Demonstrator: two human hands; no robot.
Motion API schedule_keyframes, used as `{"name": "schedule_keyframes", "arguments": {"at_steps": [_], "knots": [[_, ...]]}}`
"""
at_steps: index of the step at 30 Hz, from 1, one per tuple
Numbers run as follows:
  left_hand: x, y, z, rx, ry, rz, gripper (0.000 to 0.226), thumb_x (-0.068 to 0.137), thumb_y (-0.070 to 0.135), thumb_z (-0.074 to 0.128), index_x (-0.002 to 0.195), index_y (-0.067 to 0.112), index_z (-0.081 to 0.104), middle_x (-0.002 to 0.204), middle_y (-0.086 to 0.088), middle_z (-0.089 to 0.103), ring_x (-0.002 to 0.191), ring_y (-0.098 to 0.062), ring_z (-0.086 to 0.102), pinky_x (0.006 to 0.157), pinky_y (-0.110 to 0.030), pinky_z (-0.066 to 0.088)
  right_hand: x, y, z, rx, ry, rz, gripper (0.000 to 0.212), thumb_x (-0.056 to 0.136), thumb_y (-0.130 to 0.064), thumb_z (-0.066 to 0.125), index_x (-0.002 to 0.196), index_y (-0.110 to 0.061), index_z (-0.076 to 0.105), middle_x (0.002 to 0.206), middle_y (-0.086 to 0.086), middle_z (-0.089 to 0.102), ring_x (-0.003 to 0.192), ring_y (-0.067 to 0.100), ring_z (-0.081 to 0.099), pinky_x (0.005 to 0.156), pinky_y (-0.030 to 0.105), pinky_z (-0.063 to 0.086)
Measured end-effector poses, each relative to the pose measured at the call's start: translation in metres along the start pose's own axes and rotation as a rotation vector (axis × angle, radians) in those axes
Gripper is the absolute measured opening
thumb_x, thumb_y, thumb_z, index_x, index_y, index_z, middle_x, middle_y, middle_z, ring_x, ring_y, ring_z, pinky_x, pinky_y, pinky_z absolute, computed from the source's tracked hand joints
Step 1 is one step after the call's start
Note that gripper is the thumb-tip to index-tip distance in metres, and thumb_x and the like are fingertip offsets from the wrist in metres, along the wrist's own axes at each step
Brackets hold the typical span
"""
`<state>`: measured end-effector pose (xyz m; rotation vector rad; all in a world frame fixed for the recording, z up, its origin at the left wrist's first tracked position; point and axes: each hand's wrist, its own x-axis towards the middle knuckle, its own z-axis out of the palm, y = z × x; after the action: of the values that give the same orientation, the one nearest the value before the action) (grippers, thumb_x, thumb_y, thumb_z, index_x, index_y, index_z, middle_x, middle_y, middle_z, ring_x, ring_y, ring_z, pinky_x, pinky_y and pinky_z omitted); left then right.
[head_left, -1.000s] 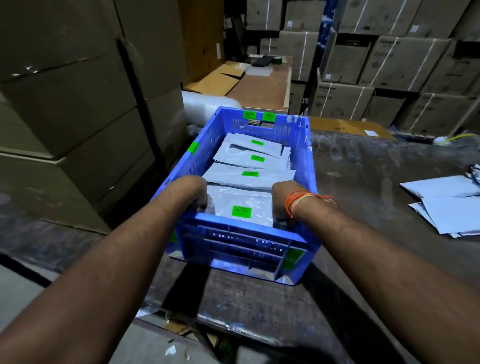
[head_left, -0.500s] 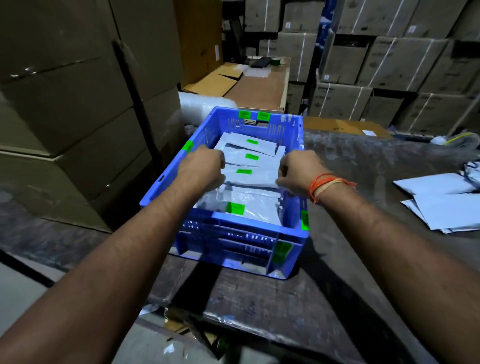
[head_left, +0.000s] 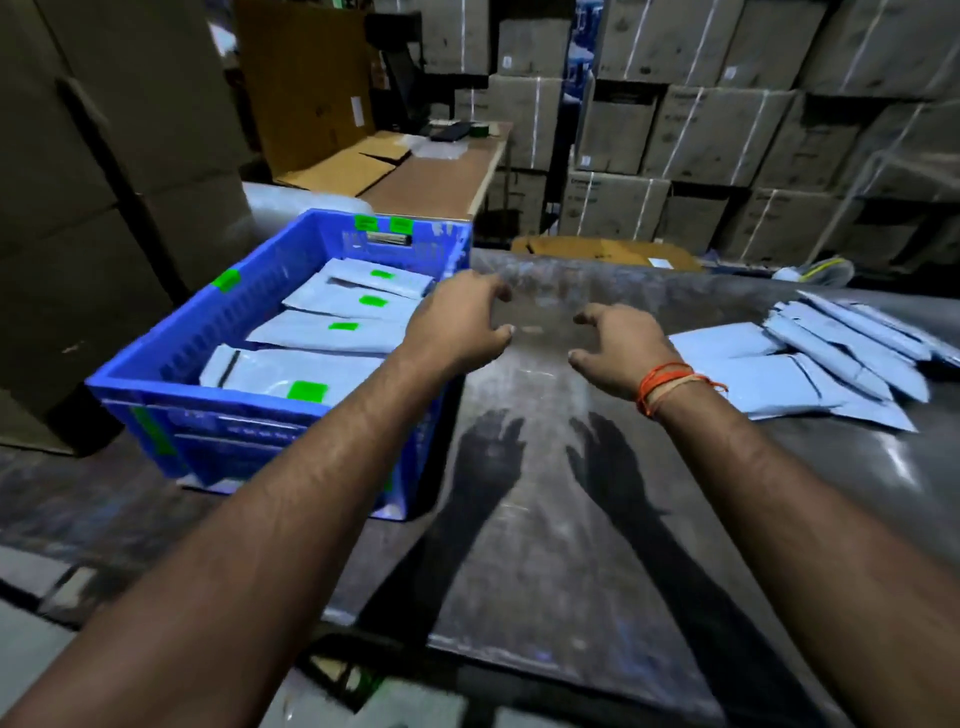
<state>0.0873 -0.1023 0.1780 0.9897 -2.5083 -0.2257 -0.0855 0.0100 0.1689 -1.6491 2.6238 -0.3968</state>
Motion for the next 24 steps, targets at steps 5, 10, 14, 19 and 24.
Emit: {"name": "schedule_keyframes", "arguments": {"at_steps": [5,10,14,19,24], "knots": [[-0.009,0.077,0.072,0.029,-0.102,0.002,0.054,0.084,0.044,0.069,0.133,0.023,0.059,0.133,-0.007,0.057,0.123,-0.028,0.054,0.100,-0.044,0.050,-0.047,0.095,0.017,0.001,-0.081,0.093,0.062,0.080,-0.035,0.071,0.137,-0.018,0.053,0.129,0.020,0.056,0.121,0.040,0.052,0.103,0.039,0.046],[-0.020,0.139,0.144,-0.055,-0.286,0.030,0.058,0.085,0.039,0.072,0.137,0.019,0.056,0.137,-0.012,0.051,0.127,-0.032,0.051,0.107,-0.040,0.043,-0.080,0.168,0.035,0.019,-0.182,0.156,0.065,0.081,-0.040,0.069,0.138,-0.015,0.053,0.129,0.020,0.056,0.124,0.037,0.050,0.104,0.036,0.041],[-0.013,0.166,0.187,-0.104,-0.357,0.055,0.057,0.086,0.039,0.069,0.138,0.021,0.055,0.138,-0.008,0.050,0.127,-0.027,0.051,0.106,-0.038,0.045,-0.084,0.217,0.050,0.089,-0.126,0.200,0.066,0.073,-0.042,0.065,0.133,-0.017,0.056,0.127,0.019,0.057,0.120,0.038,0.052,0.103,0.036,0.043],[0.018,0.180,0.230,-0.276,-0.392,-0.032,0.060,0.084,0.040,0.073,0.139,0.024,0.055,0.134,-0.011,0.054,0.127,-0.026,0.053,0.106,-0.032,0.044,-0.071,0.255,0.071,0.123,-0.095,0.279,0.082,0.066,-0.048,0.055,0.143,-0.019,0.048,0.136,0.018,0.054,0.128,0.038,0.047,0.108,0.040,0.041],[0.057,0.185,0.276,-0.362,-0.353,-0.068,0.073,0.081,0.039,0.077,0.147,0.030,0.047,0.146,-0.014,0.037,0.135,-0.031,0.043,0.113,-0.036,0.039,-0.052,0.274,0.073,0.052,-0.085,0.356,0.090,0.084,-0.034,0.064,0.158,-0.030,0.013,0.163,0.017,0.015,0.150,0.035,0.012,0.118,0.051,0.026]]}}
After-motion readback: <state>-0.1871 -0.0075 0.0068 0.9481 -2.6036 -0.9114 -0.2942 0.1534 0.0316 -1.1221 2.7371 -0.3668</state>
